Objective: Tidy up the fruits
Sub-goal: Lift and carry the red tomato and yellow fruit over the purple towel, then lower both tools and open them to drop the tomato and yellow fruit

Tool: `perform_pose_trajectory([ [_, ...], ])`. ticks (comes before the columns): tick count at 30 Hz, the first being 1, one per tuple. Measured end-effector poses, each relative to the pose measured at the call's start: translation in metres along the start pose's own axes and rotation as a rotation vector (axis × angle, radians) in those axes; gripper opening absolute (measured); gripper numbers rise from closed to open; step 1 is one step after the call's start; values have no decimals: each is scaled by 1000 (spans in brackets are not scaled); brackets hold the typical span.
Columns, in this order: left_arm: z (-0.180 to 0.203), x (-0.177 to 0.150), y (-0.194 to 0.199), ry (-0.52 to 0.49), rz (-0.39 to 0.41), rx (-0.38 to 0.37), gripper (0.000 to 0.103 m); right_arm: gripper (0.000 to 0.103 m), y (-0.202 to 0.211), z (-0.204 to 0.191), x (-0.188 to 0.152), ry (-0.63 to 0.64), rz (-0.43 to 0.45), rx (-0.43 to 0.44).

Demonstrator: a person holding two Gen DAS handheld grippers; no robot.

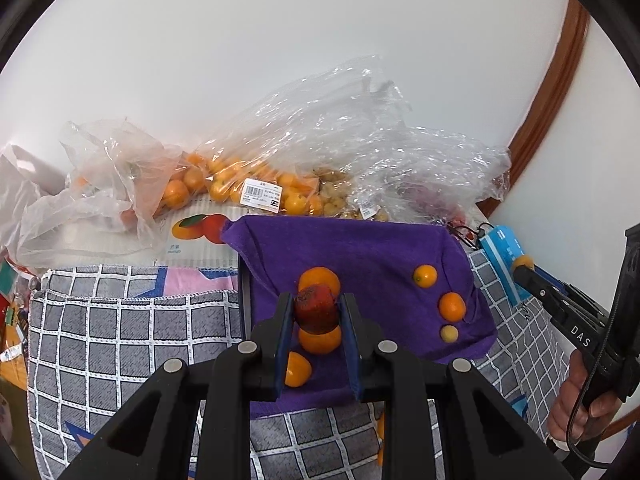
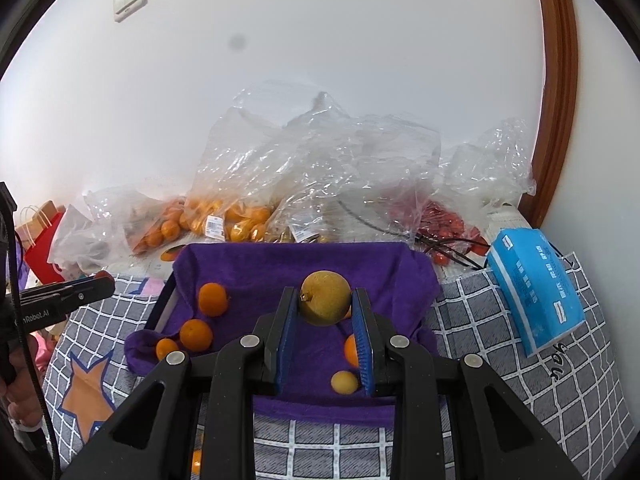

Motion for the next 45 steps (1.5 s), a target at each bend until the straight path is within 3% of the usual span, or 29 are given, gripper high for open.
perform_pose_trajectory([
  [20, -3, 11, -61, 6, -94, 18, 23, 27, -80, -4, -17, 34, -129, 18],
  [27, -10, 12, -75, 16, -114, 26, 23, 27, -95, -7, -17, 58, -146, 20],
  [35, -16, 14, -84, -26, -126, 84, 23, 27, -98, -15, -13, 149, -152, 11],
  [45, -15, 13, -100, -28, -156, 74, 23, 27, -110, -24, -21, 168, -171, 32],
])
Point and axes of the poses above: each gripper's, at about its wrist camera, not at the fingertips, and y roughly against the way its jaws point, z to its right, x to its top, the point moved 9 cm from there along -y, roughly the way its jaws point, and after that the axes turned 13 degrees about -z, right-handed, at the moved point
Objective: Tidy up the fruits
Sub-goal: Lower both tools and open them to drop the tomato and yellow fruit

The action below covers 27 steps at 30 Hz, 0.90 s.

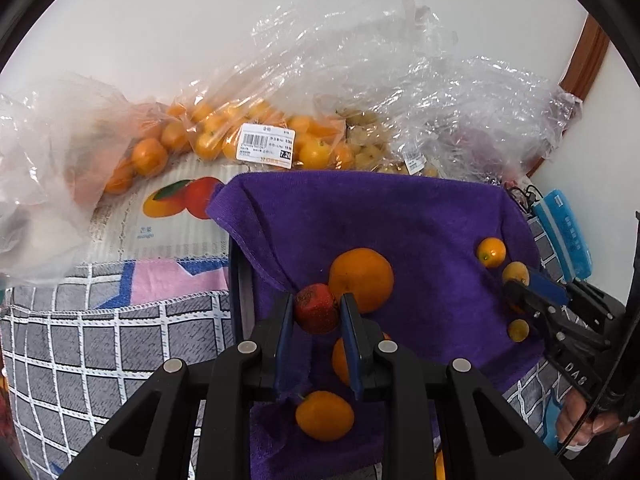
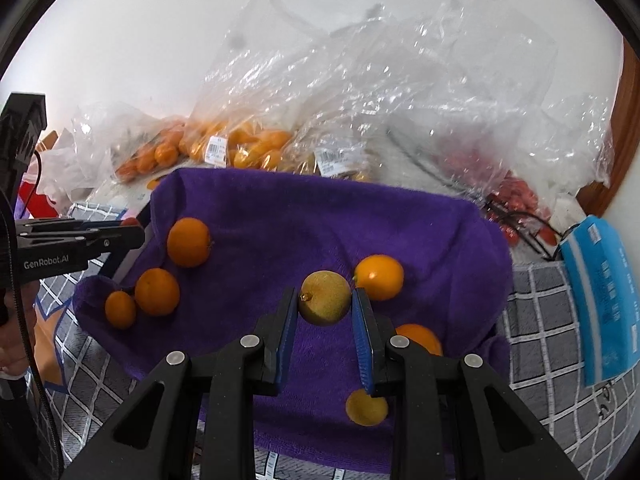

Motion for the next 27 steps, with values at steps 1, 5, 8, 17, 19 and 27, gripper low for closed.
perform_pose_trajectory([
  [1, 0, 0, -2, -1, -3, 0, 23, 27, -3, -1, -1, 2, -6, 4],
  [5, -3, 0, -10, 6, -16, 2, 23, 27, -14, -4, -3, 9, -24, 7],
  [8, -6, 0, -15, 14, -25, -1, 23, 27, -22, -6, -5, 10, -37, 11],
  [17, -2, -3, -30, 9, -54, -7, 23, 27, -33, -8, -10, 29, -51, -27],
  [19, -1, -3, -31, 3, -49, 0, 23, 27, -33, -8, -9, 30, -49, -35],
  [27, 2, -5, -25, -3, -53, 20, 35, 61, -16, -1, -8, 1, -25, -74],
])
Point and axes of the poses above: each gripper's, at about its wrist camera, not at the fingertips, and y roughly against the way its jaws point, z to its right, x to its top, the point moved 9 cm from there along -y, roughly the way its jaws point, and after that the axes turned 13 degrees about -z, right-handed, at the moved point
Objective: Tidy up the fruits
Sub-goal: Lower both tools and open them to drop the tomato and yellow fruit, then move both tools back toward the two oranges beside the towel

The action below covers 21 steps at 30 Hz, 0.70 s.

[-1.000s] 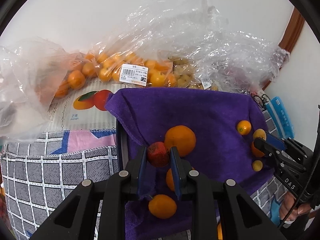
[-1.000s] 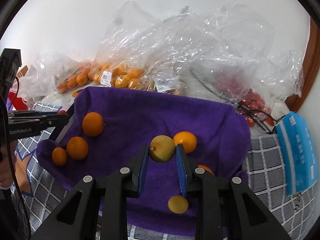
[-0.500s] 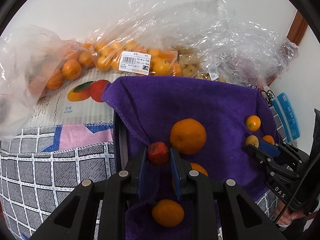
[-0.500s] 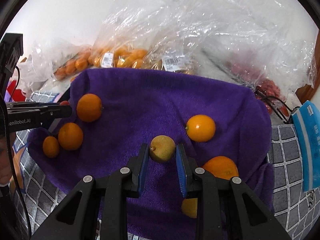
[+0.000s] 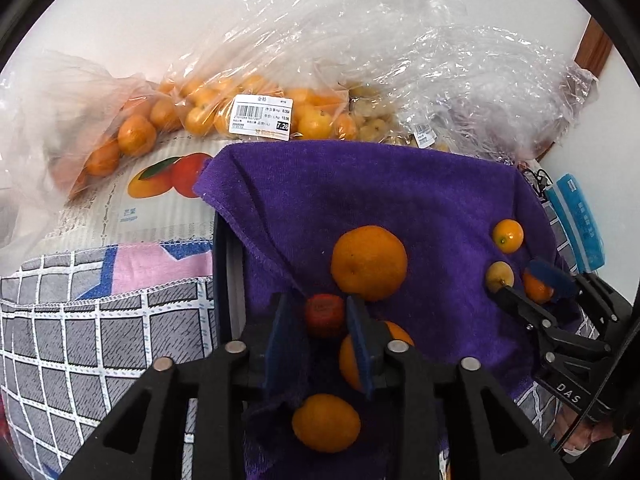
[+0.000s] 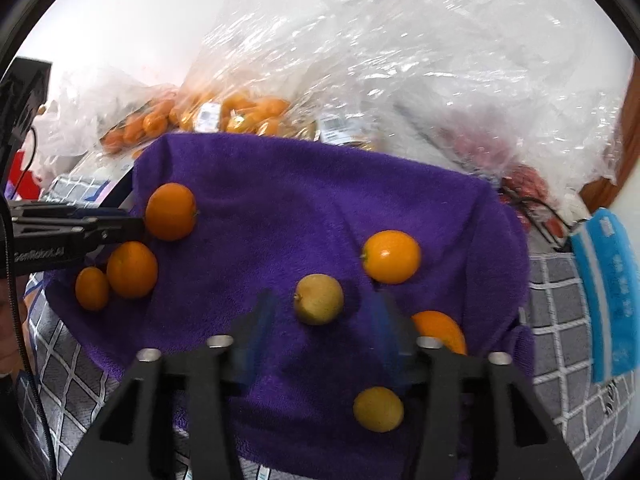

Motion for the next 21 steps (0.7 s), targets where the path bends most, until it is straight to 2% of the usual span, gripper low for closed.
perform_pose_trajectory([
  [1, 0, -1, 3, 1, 0, 5, 38, 61, 3, 1, 0, -5, 2, -1],
  [3, 0, -3, 11, 3, 9, 20, 49, 70, 11, 3, -1, -23, -2, -13],
  [8, 2, -11, 39, 5, 54, 56, 57, 71, 36, 11, -6, -70, 18, -56],
  [13, 13, -30, 71, -1, 100, 76, 59, 71, 71, 10, -17, -74, 78, -63],
  [17, 20, -48, 94, 10, 136, 47, 59, 71, 104, 6, -27, -75, 147, -56],
  [21, 28, -65, 109, 23, 165, 22, 59, 71, 126, 6, -36, -93, 178, -74],
])
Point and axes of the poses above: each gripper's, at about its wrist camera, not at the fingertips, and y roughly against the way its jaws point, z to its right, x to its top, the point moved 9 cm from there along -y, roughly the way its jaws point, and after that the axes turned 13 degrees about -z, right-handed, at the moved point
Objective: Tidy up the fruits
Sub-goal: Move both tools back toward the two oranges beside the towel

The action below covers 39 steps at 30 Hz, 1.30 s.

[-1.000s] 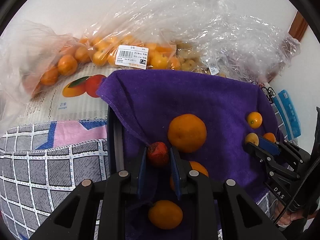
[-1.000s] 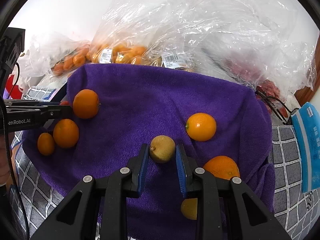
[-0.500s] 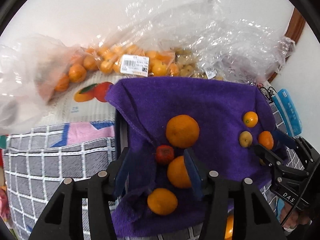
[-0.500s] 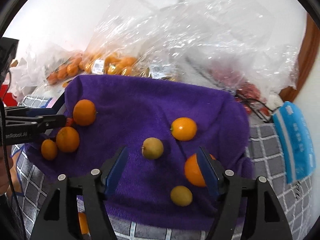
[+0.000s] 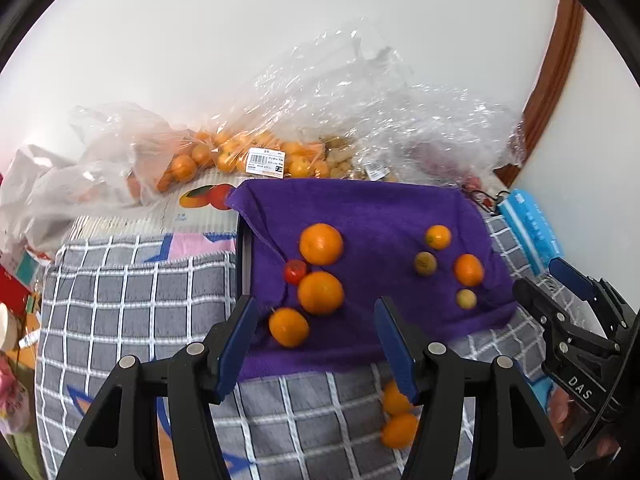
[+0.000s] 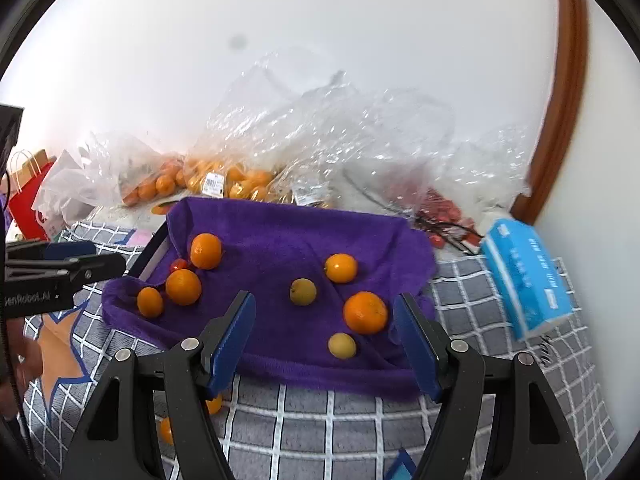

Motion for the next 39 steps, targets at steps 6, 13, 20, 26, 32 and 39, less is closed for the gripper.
perform_pose_trajectory([
  [6, 10, -28, 18, 20, -6, -56, 59, 71, 26, -2, -15, -39, 7, 56],
  [13, 6, -50, 37, 39, 22, -61, 58, 71, 41, -11, -37, -36, 3, 87],
  [20, -14, -69, 39, 71, 20, -49, 58, 70, 36, -24, -53, -27, -18, 114],
  [26, -38, -80, 28, 106, -1, -35, 58, 62, 17, -32, -65, -33, -61, 125],
  [32, -59, -81, 15, 135, -23, -43, 58, 56, -5, -44, -74, -31, -112, 136],
  [39, -66, -83, 1, 137, -53, -59, 58, 55, -31, -67, -78, -2, -172, 171],
])
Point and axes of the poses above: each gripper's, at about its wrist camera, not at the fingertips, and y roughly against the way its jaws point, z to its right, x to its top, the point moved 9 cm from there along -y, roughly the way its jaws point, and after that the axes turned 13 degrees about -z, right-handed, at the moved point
